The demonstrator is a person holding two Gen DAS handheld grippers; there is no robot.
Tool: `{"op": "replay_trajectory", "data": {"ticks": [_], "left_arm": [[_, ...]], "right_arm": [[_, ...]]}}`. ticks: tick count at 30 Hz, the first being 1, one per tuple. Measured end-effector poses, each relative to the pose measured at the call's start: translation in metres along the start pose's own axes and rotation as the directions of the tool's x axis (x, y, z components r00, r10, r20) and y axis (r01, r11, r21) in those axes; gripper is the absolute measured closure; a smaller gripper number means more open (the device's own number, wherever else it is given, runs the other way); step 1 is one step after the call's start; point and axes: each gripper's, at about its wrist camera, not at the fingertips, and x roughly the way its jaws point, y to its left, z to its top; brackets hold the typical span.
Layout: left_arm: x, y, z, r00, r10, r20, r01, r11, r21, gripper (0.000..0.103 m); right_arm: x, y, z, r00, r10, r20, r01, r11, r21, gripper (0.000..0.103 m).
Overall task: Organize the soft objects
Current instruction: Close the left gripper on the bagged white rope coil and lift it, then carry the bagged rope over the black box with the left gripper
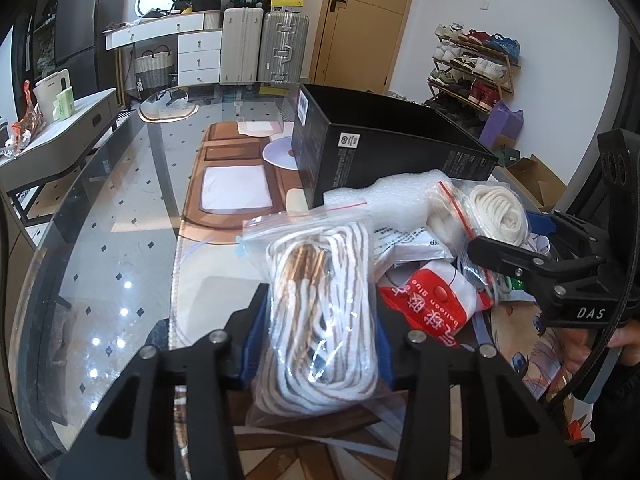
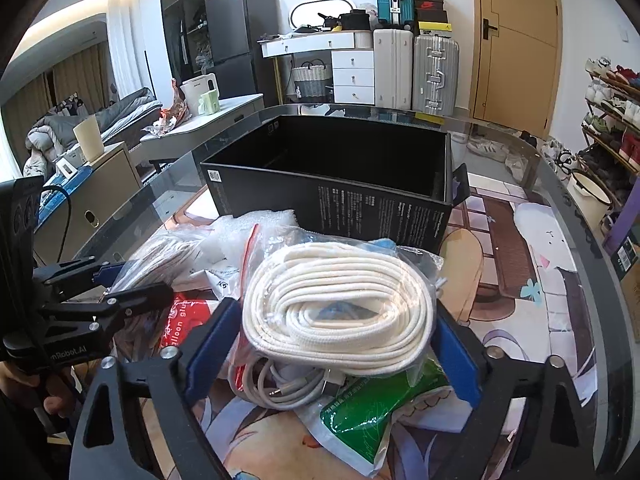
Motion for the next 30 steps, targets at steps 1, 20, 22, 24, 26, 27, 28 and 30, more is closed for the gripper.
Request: {"op": "replay_trajectory", "data": {"ticks": [1, 20, 22, 24, 26, 27, 28, 30], "left_arm": [[-0.001, -0.001, 0.0, 1.0, 0.002, 0.004, -0.002, 1.0, 0.002, 0.062], [-0.032, -0.007, 0.006, 0.994, 0.028, 0.101, -0.031, 0.999, 0.02, 0.063], [-0.036, -0.007, 0.007, 0.993, 0.029, 0.113, -0.032, 0.999, 0.019, 0.063], [-0.039, -0.006, 0.008, 0.992, 0.031, 0.12, -0.034, 0.999, 0.018, 0.063], [-0.04, -0.006, 0.008, 0.992, 0.031, 0.124, -0.034, 0.999, 0.018, 0.063], [-0.04, -0.006, 0.008, 0.992, 0.032, 0.124, -0.035, 0.999, 0.018, 0.063], [-0.04, -0.006, 0.008, 0.992, 0.032, 0.122, -0.034, 0.999, 0.018, 0.063], [-0.041, -0.006, 0.008, 0.992, 0.031, 0.122, -0.034, 0.999, 0.018, 0.063]], "right_arm": [[-0.001, 0.0, -0.001, 1.0, 0.002, -0.001, -0.002, 1.0, 0.0, 0.016], [-0.031, -0.004, -0.012, 0.998, 0.022, 0.056, -0.022, 1.0, -0.012, 0.03], [-0.034, -0.003, -0.011, 0.998, 0.024, 0.064, -0.023, 1.0, -0.015, 0.03], [-0.038, -0.003, -0.014, 0.997, 0.026, 0.072, -0.025, 1.0, -0.016, 0.03], [-0.04, -0.003, -0.015, 0.996, 0.036, 0.079, -0.035, 0.999, -0.011, 0.03], [-0.041, -0.002, -0.014, 0.996, 0.042, 0.08, -0.041, 0.999, -0.009, 0.03], [-0.042, -0.002, -0.014, 0.996, 0.048, 0.079, -0.047, 0.999, -0.006, 0.03], [-0.045, -0.003, -0.013, 0.994, 0.063, 0.09, -0.064, 0.998, 0.004, 0.03]]}}
